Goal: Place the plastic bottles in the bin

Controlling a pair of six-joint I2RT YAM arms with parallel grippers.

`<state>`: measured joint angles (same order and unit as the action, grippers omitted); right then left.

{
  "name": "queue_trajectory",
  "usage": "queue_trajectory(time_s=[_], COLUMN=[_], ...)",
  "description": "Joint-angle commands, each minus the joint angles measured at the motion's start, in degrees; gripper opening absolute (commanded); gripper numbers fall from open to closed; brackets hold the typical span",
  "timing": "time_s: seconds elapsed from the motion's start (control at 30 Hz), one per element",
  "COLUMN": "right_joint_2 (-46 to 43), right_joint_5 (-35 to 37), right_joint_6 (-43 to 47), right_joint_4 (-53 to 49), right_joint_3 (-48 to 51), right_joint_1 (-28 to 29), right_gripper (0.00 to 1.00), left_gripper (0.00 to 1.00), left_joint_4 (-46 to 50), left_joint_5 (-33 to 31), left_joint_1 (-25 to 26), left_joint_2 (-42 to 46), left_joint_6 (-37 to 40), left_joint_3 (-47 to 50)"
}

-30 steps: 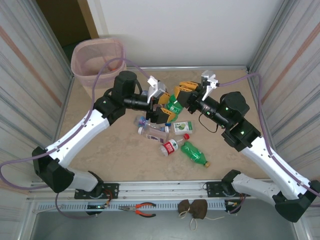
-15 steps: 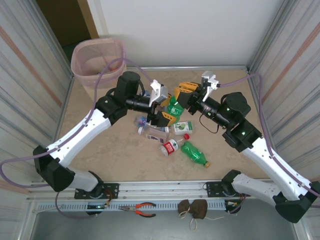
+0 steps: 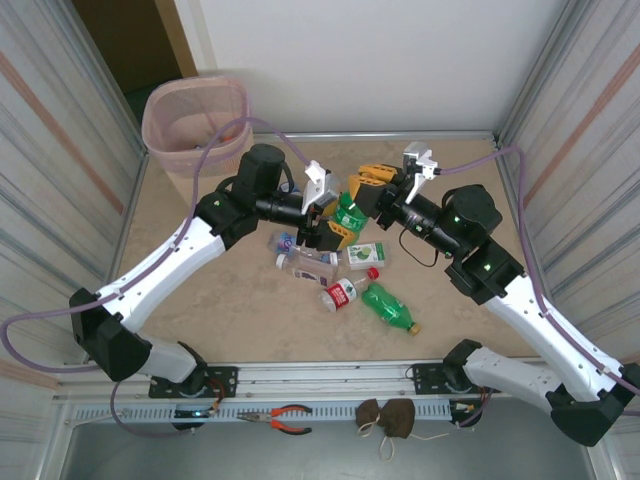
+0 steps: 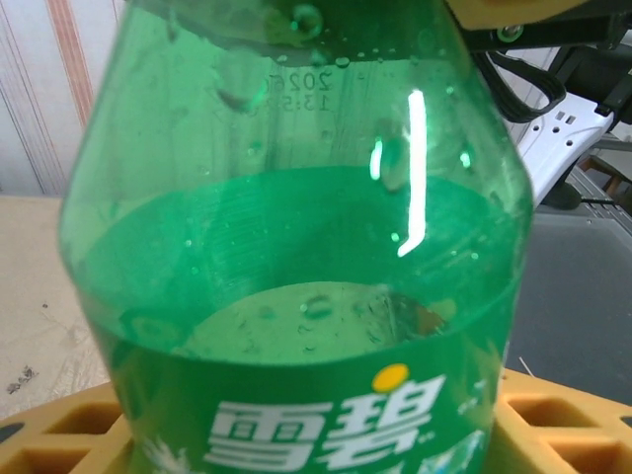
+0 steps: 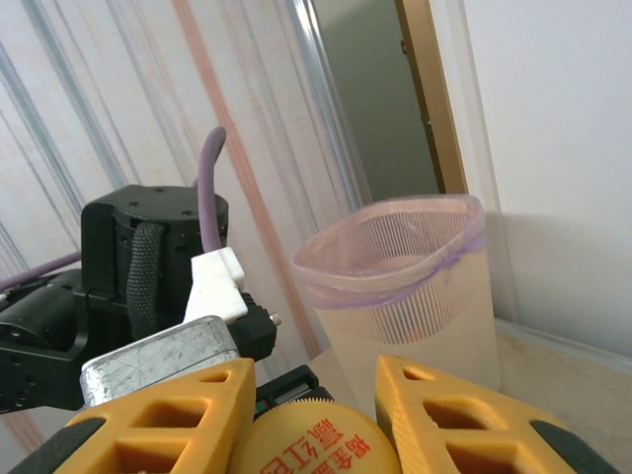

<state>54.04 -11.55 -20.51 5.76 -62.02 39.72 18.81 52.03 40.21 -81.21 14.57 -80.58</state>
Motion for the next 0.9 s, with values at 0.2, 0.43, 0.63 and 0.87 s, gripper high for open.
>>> queue_trajectory(time_s=[0.2, 0.43, 0.63, 0.87], right_joint_2=[-2.21, -4.0, -6.37, -8.05], right_joint_5=[3.43, 5.98, 9.1, 10.6], right_joint_6=[0.86, 3.25, 5.16, 5.9], right_joint_4=[-0.52, -3.35, -6.08, -8.28], right_joint_3=[-1.87, -2.7, -2.58, -2.39], right_joint_1=[-0.4, -0.35, -0.53, -1.33], right_gripper=[0.33, 0.56, 0.63, 0.66], left_gripper=[0.55, 0.53, 0.52, 0.51], left_joint_4=[1.33, 3.24, 6.92, 9.63], left_joint_5=[-2.51, -4.6, -10.2, -14.05], left_joint_1=[0.27, -2.71, -8.48, -20.84], left_joint_2=[1.44, 2.51, 2.97, 1.02], left_joint_6=[1.67, 1.61, 0.32, -6.56], left_joint_3=[-2.07, -3.73, -7.33, -14.1])
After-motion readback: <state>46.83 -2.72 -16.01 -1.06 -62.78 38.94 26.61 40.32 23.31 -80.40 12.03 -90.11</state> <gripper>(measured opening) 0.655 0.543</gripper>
